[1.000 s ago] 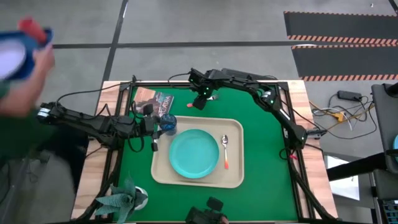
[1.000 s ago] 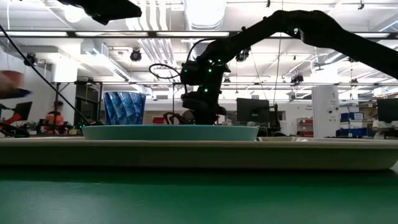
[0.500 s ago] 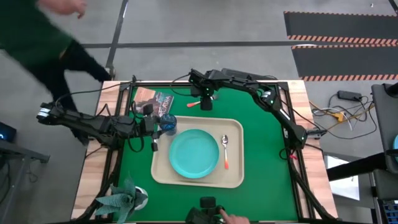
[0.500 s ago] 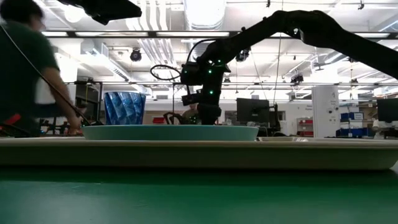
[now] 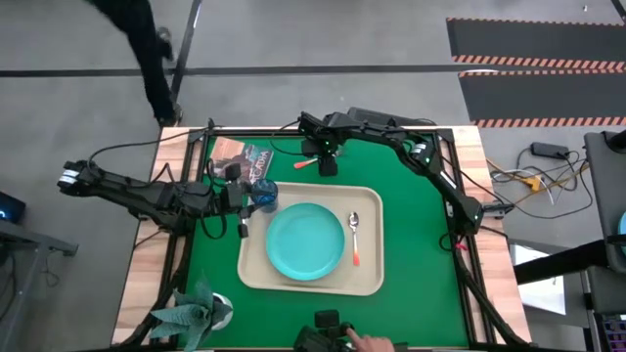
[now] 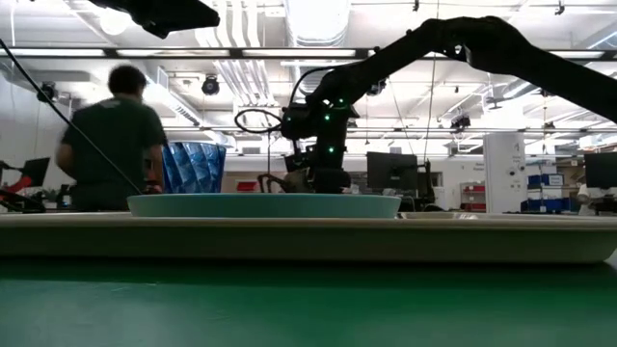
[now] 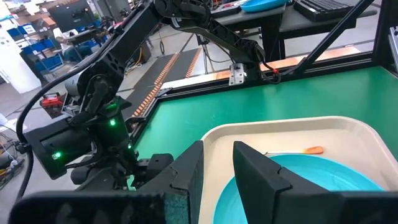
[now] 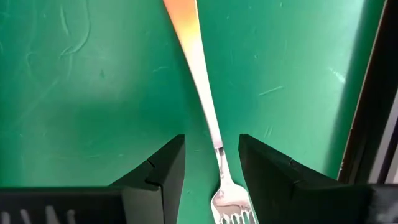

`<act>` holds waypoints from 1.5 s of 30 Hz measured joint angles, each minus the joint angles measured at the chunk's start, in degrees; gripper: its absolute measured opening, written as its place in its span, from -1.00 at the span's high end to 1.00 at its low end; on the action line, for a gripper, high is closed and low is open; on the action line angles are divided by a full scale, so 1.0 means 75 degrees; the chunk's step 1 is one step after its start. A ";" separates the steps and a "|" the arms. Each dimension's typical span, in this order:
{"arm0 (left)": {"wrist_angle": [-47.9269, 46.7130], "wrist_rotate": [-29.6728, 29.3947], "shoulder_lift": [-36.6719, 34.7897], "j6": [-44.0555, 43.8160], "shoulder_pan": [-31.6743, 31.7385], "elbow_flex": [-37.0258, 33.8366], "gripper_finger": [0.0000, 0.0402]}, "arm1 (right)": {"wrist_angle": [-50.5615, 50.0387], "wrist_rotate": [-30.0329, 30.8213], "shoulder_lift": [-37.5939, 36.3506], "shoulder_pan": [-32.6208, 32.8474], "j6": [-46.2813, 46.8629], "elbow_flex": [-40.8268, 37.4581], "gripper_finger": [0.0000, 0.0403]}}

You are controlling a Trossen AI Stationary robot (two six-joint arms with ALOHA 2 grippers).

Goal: Pick and place plate/cup/fork/spoon on tray
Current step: Put the orange fork on the white tray to the right of the orange spoon

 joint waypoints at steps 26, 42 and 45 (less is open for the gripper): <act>0.0047 0.0000 0.0000 0.0000 0.0002 0.0012 0.64 | 0.0497 -0.0041 -0.0032 0.0003 0.0105 -0.0489 0.65; 0.0196 0.0000 0.0000 -0.0009 0.0002 0.0009 0.64 | 0.0539 -0.0006 -0.0017 0.0020 0.0096 -0.0483 0.87; 0.0201 0.0000 0.0000 -0.0015 0.0000 0.0009 0.64 | 0.0539 -0.0003 -0.0017 0.0020 0.0102 -0.0483 0.88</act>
